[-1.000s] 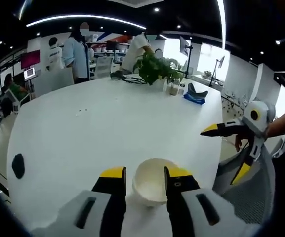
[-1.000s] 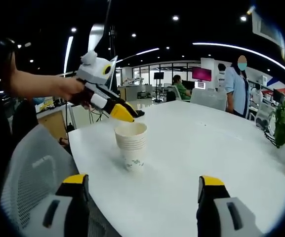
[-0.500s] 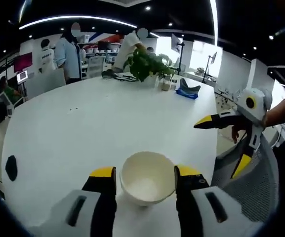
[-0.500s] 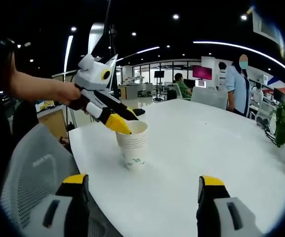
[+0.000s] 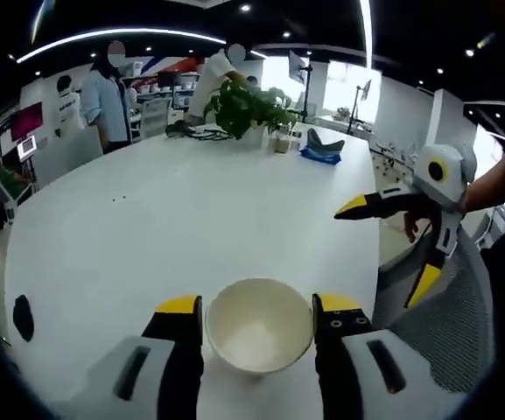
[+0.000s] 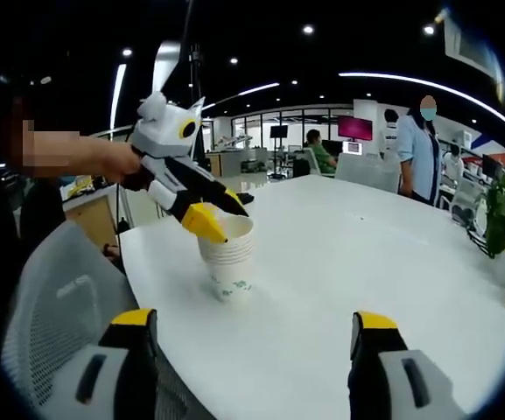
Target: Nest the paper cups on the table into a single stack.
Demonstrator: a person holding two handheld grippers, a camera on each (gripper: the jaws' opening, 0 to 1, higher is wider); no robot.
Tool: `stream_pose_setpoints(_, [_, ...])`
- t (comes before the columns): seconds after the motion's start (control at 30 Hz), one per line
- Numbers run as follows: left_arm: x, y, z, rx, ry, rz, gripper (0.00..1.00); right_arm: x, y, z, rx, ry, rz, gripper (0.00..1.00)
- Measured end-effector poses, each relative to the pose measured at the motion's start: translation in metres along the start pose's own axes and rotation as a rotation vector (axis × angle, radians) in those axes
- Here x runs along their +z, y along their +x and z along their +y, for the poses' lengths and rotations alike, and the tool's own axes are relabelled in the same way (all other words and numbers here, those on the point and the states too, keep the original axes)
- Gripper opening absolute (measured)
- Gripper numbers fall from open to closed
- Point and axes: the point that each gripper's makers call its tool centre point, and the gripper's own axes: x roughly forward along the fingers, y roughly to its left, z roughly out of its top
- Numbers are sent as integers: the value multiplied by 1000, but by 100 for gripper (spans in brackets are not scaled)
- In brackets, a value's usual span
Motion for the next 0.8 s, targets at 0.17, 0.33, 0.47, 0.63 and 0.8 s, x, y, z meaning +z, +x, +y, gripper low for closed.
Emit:
stream_pose_setpoints(0.17, [2, 4, -4, -2, 15, 10, 49, 0, 0, 0, -5, 0, 0, 92])
stream_pose_setpoints(0.33, [0, 6, -2, -6, 15, 25, 48, 0, 0, -1, -6, 2, -1, 92])
stream_pose_setpoints(0.47, [-3, 7, -2, -16, -19, 32, 48, 0, -1, -1, -8, 4, -3, 92])
stream_pose_setpoints(0.63, [-4, 6, -4, -21, -40, 35, 48, 0, -1, -2, -11, 6, -4, 92])
stream_pose_setpoints(0.8, [-2, 5, -8, -32, -20, 35, 49, 0, -1, -1, -3, 10, -2, 92])
